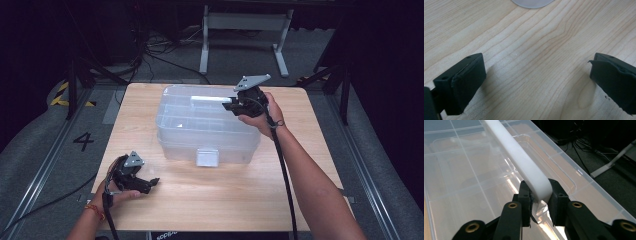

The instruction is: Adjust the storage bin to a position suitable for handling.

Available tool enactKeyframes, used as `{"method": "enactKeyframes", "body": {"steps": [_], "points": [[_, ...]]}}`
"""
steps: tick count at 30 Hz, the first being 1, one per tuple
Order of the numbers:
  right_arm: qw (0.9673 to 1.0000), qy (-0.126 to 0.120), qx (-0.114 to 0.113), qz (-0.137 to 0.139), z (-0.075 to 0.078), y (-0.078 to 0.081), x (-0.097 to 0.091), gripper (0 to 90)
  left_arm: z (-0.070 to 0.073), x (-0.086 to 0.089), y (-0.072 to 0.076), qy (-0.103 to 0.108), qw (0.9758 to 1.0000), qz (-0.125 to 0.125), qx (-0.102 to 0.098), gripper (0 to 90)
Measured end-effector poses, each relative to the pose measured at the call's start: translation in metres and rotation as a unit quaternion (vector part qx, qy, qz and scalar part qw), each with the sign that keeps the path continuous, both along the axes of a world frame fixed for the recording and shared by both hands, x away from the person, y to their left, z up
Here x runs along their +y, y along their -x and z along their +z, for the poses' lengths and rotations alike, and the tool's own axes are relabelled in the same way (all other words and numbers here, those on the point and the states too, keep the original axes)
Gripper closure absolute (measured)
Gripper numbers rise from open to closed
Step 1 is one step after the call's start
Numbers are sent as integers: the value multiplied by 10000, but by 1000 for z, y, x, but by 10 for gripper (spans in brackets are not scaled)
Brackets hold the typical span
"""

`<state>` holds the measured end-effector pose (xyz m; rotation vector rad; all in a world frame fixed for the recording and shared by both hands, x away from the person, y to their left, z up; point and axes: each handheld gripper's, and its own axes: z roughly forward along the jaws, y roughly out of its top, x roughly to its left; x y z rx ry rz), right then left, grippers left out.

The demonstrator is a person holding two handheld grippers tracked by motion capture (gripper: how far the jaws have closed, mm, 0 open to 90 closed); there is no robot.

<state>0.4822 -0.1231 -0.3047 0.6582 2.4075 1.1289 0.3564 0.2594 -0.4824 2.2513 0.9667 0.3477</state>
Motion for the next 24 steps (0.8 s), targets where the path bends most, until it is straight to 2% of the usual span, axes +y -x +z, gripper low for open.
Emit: {"method": "enactKeyframes", "body": {"steps": [4,6,8,9,10,11,13,16,17,22,24], "points": [[9999,136,-4,56,3,-2,1,755,2,0,1,99,9999,73,-38,157],[9999,134,53,68,4,-3,1,755,4,0,0,90,10000,39,-6,196],[9998,154,83,83,5,-4,1,756,9,-1,1,24,9999,37,-129,280],[9998,161,100,93,6,-5,1,756,13,-1,1,-39,9997,30,-246,294],[9998,146,114,96,7,-6,1,756,16,-1,1,-14,9994,66,-329,315],[9998,120,123,79,7,-7,0,755,22,1,2,99,9989,72,-446,331],[9998,86,147,56,9,-9,0,755,31,3,1,297,9979,140,-552,357],[9998,89,189,55,12,-11,0,753,45,6,-3,404,9963,238,-715,421],[9997,97,219,39,13,-12,0,753,51,5,-3,526,9950,276,-804,443],[9995,90,305,8,17,-16,1,750,73,1,-6,705,9921,171,-1027,517],[9994,70,328,8,18,-18,0,749,77,-1,-6,798,9918,84,-992,557]]}}
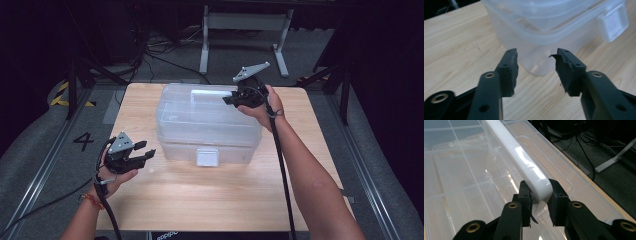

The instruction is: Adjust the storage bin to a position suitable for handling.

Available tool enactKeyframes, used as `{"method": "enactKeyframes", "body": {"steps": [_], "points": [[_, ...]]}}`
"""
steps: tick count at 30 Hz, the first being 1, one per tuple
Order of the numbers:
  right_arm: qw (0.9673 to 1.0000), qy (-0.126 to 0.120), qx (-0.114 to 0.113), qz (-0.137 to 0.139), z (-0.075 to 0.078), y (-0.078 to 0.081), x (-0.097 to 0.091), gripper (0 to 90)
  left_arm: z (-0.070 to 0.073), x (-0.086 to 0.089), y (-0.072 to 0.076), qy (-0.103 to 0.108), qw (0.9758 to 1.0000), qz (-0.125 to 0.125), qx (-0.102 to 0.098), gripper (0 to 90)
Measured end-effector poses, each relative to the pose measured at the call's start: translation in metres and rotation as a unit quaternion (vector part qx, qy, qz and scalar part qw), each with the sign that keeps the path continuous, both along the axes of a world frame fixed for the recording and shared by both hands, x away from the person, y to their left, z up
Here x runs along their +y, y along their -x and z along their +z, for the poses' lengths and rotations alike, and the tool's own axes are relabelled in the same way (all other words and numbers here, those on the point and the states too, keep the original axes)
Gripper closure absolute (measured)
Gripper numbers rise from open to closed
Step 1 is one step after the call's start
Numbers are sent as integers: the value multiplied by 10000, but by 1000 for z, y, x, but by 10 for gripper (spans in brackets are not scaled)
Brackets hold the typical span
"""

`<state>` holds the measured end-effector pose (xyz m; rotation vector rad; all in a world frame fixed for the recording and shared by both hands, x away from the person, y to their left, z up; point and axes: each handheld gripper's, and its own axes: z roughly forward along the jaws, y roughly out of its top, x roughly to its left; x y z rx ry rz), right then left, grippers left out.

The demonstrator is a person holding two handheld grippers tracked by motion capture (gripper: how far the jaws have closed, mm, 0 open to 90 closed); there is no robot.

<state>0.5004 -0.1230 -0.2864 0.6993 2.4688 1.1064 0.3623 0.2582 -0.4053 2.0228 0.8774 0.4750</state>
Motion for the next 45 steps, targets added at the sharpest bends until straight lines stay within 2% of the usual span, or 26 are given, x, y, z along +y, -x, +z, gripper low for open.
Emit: {"method": "enactKeyframes", "body": {"steps": [2,4,8,14,18,23,26,29,32,36,38,42,45], "points": [[10000,-23,19,-26,1,-2,0,747,3,-2,-1,-76,9999,-105,-81,595],[10000,-41,29,-56,3,-3,1,744,6,-4,-1,-41,9998,-155,-152,632],[10000,-3,24,-90,6,-5,2,739,11,-8,-4,32,9998,-96,-167,685],[9999,21,42,-111,7,-6,2,738,14,-13,-7,20,9997,19,-247,760],[9999,40,38,-119,7,-6,3,737,12,-13,-11,207,9993,125,-284,787],[9998,6,20,-173,8,-6,3,733,10,-17,-17,139,9994,122,-281,806],[9998,13,13,-193,8,-6,3,731,11,-19,-19,197,9992,118,-325,807],[9997,40,-25,-226,8,-5,4,728,12,-21,-20,120,9993,129,-323,813],[9997,57,-36,-237,8,-5,4,726,11,-22,-20,185,9993,152,-301,818],[9994,-3,-139,-310,9,-1,3,677,11,-22,-21,193,9992,158,-322,823],[9991,-40,-209,-374,10,4,-1,625,10,-22,-21,149,9993,137,-308,824],[9978,-158,-413,-492,14,16,-13,566,10,-22,-21,146,9993,142,-322,827],[9975,-191,-508,-449,17,26,-26,525,11,-22,-21,119,9993,139,-340,827]]}}
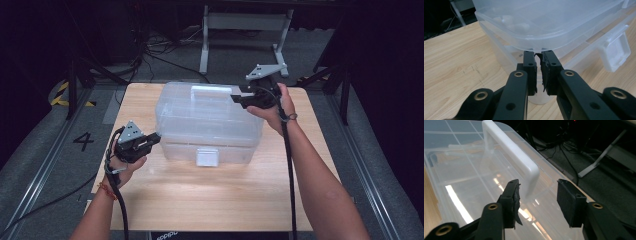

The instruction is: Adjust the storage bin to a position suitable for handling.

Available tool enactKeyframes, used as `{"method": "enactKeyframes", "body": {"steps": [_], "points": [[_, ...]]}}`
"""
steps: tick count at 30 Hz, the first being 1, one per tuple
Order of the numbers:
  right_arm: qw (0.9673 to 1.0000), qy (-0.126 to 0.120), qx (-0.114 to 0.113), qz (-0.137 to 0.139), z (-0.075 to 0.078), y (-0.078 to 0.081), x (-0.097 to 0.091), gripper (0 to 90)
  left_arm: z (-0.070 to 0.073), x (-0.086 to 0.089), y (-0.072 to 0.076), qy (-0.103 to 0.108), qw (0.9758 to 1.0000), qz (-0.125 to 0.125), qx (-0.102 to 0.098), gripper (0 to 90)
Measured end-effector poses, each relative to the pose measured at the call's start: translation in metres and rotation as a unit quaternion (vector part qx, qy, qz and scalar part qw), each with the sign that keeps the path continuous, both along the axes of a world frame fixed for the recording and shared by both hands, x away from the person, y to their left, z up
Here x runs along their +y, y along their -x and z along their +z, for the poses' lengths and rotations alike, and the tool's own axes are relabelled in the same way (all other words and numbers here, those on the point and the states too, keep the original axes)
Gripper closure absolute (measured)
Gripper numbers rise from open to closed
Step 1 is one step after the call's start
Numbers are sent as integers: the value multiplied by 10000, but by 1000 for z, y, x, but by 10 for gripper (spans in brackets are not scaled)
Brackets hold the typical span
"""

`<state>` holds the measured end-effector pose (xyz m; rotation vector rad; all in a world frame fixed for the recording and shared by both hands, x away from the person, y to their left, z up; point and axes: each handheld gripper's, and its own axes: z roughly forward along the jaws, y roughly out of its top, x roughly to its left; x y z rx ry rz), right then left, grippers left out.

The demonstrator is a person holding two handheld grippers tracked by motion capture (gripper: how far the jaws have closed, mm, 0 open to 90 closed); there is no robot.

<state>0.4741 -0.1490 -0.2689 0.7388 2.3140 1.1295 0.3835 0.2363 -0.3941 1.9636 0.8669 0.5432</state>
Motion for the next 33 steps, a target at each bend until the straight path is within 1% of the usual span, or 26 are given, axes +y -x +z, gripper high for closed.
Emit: {"method": "enactKeyframes", "body": {"steps": [2,4,5,7,10,12,14,15,17,18,21,23,24,26,27,30,31,33], "points": [[9998,-94,-195,-8,1,8,-11,505,0,0,0,13,10000,-4,15,829],[9994,-196,-275,-48,1,17,-23,477,0,0,0,-7,10000,-6,15,829],[9991,-240,-350,-88,1,20,-30,472,1,0,0,3,10000,-10,18,830],[9982,-405,-409,-191,0,28,-45,454,1,0,-1,9,10000,-14,8,829],[9972,-481,-485,-305,-4,37,-63,446,2,0,-1,-47,10000,-11,11,830],[9968,-551,-451,-371,-10,43,-76,443,2,0,-2,-57,10000,-10,21,830],[9969,-490,-437,-429,-16,47,-85,439,3,-1,-2,-55,10000,4,18,831],[9970,-418,-445,-481,-20,49,-89,436,4,-1,-2,-63,10000,9,28,831],[9973,-337,-391,-523,-28,53,-97,428,7,-1,-3,-113,9999,-4,6,831],[9975,-295,-363,-536,-34,55,-101,422,8,-2,-3,-89,10000,11,17,831],[9976,-277,-300,-553,-46,59,-107,410,14,-2,-5,-135,9999,25,-29,831],[9979,-305,-271,-504,-58,63,-110,392,17,-3,-6,-132,9999,39,-59,829],[9981,-299,-254,-481,-62,64,-111,391,18,-3,-7,-165,9998,42,-61,828],[9984,-240,-258,-448,-71,66,-112,382,21,-4,-9,-182,9998,34,-76,825],[9985,-277,-203,-422,-75,67,-112,379,21,-4,-9,-182,9998,34,-76,824],[9986,-302,-154,-399,-83,66,-110,376,25,-4,-11,-237,9997,39,-105,824],[9987,-293,-160,-382,-85,66,-108,374,26,-5,-11,-235,9997,54,-80,823],[9990,-225,-180,-337,-88,65,-104,369,28,-5,-13,-275,9996,42,-103,822]]}}
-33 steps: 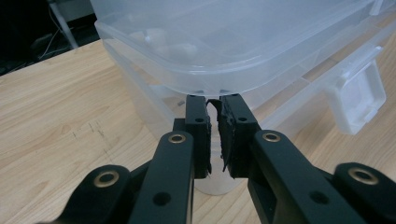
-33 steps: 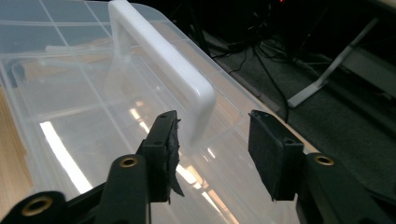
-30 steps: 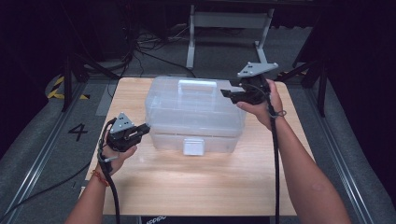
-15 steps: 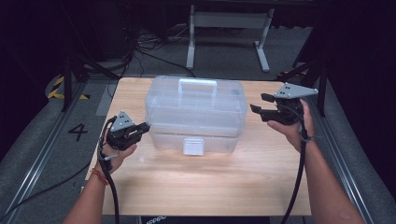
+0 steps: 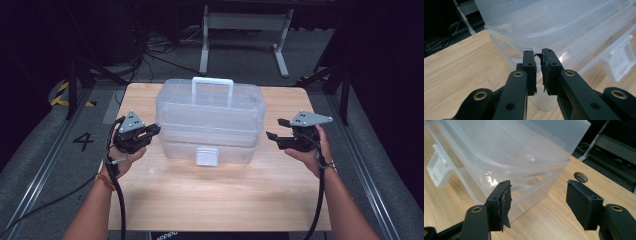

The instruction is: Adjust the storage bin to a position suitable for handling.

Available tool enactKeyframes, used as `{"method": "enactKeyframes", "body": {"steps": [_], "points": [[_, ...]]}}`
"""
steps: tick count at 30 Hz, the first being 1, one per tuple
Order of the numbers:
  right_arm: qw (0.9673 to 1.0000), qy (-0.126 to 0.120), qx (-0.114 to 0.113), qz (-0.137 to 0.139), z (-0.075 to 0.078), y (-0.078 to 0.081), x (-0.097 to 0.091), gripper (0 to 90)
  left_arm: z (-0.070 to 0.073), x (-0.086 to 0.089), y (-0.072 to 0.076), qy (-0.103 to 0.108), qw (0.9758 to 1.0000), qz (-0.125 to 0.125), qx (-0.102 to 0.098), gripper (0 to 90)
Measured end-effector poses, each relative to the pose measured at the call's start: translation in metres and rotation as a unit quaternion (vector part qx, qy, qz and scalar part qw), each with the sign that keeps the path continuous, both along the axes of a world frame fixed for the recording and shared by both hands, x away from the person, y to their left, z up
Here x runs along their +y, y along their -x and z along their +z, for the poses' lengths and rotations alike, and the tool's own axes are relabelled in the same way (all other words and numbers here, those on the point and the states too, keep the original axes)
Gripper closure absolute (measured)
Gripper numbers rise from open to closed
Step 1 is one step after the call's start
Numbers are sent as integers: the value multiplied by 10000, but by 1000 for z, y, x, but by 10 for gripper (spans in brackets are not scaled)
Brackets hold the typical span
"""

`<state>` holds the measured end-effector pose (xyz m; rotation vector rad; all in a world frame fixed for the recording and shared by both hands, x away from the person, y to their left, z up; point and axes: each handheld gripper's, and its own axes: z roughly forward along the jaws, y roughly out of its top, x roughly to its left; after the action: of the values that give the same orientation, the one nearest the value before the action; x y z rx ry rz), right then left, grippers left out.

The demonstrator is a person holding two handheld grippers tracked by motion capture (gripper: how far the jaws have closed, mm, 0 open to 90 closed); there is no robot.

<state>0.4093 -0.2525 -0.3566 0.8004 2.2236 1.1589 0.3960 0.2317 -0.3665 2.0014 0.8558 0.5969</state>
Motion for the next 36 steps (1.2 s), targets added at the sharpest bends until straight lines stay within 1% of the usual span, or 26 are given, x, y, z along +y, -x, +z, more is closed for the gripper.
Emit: {"method": "enactKeyframes", "body": {"steps": [1,2,4,5,9,11,12,14,18,19,20,25,27,29,31,32,33,34,36], "points": [[10000,52,-11,19,-1,-1,3,368,0,0,0,1,10000,-4,-3,821],[10000,69,-19,20,-3,-2,6,368,1,0,0,10,10000,0,24,820],[10000,95,-18,13,-7,-5,9,368,1,0,-1,15,10000,-8,15,819],[10000,56,8,14,-8,-6,11,371,1,0,-1,-2,10000,-21,-7,819],[10000,-16,-65,-56,-10,-11,16,375,1,0,-2,21,10000,-46,8,815],[9999,-10,-108,-71,-11,-12,18,375,2,-1,-1,-52,10000,-43,-12,807],[9998,-12,-154,-78,-12,-13,19,375,2,-1,-1,-91,9999,-43,-55,800],[9997,-84,-215,-108,-13,-13,19,377,3,-1,0,-80,9999,-49,-56,793],[9991,-276,-286,-165,-13,-14,18,380,4,1,1,47,9999,-48,-122,766],[9991,-276,-286,-165,-13,-14,18,380,4,1,1,47,9999,-48,-122,763],[9986,-357,-348,-163,-12,-14,18,385,3,2,2,63,9999,-45,-137,754],[9977,-454,-456,-204,-9,-14,19,407,-1,4,6,-68,9999,25,-112,686],[9972,-539,-466,-224,-7,-15,18,414,-2,6,8,-29,9999,15,-117,666],[9969,-540,-509,-272,-5,-15,19,415,-1,8,11,-25,9999,2,-152,643],[9968,-546,-515,-290,-3,-16,19,417,-1,10,15,-21,9998,-70,-165,620],[9965,-534,-577,-293,-3,-16,19,420,-1,11,17,-70,9998,-59,-157,610],[9963,-547,-595,-296,-2,-17,19,424,-1,11,18,-157,9997,-18,-173,580],[9963,-563,-586,-286,-2,-17,19,425,-2,11,19,-197,9997,6,-151,552],[9961,-588,-575,-311,0,-19,19,426,-4,12,23,-255,9996,-29,-124,533]]}}
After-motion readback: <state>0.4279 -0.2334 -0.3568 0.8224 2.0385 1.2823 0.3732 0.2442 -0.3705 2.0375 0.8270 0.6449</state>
